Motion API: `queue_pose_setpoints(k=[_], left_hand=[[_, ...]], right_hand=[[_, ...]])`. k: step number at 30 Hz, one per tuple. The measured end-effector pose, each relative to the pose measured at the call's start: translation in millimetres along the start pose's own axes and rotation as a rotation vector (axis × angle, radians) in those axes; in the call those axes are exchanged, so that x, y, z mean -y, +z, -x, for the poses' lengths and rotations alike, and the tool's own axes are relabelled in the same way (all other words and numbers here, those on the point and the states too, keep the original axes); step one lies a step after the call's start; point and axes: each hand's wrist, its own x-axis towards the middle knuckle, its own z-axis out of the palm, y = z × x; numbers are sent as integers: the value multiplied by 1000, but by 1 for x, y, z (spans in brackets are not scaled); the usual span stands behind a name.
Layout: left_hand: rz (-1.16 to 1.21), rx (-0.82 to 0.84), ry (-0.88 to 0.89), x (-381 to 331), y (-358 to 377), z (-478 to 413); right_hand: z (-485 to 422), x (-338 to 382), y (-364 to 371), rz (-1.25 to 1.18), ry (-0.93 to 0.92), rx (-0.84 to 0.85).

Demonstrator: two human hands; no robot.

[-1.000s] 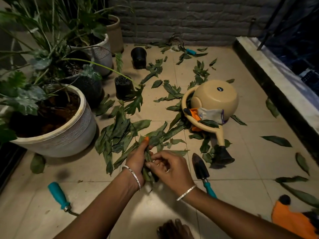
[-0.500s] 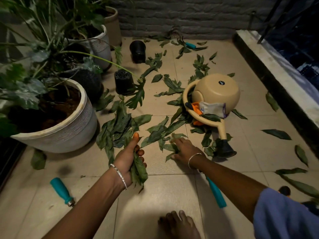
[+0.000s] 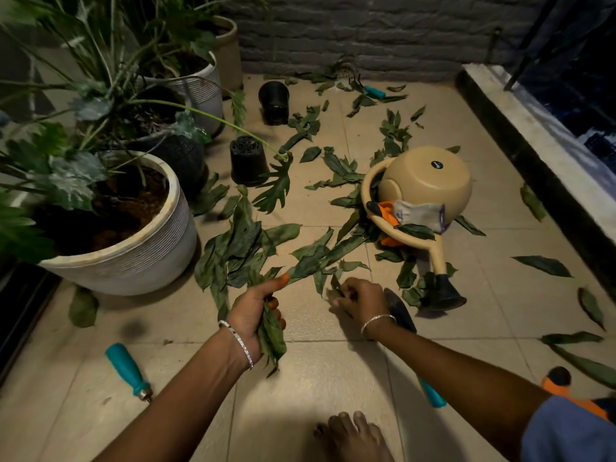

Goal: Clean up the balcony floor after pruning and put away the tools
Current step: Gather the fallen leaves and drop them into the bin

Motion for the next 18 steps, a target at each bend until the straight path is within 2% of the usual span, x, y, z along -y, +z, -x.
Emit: queue_pose_setpoints(k=[3, 7, 11, 13, 18], left_hand=[[-71, 10, 58, 6, 10, -1], [-184, 14, 172, 13, 22, -2], [-244, 67, 214, 19, 37, -2], [-202, 77, 183, 21, 45, -4], [-130, 1, 125, 20, 51, -14]], right_hand=[[6, 43, -18, -361, 114, -137], [32, 94, -44, -589, 51, -93], [57, 112, -47, -585, -13, -25], [63, 112, -47, -606, -20, 11], [63, 103, -57, -687, -16, 89]])
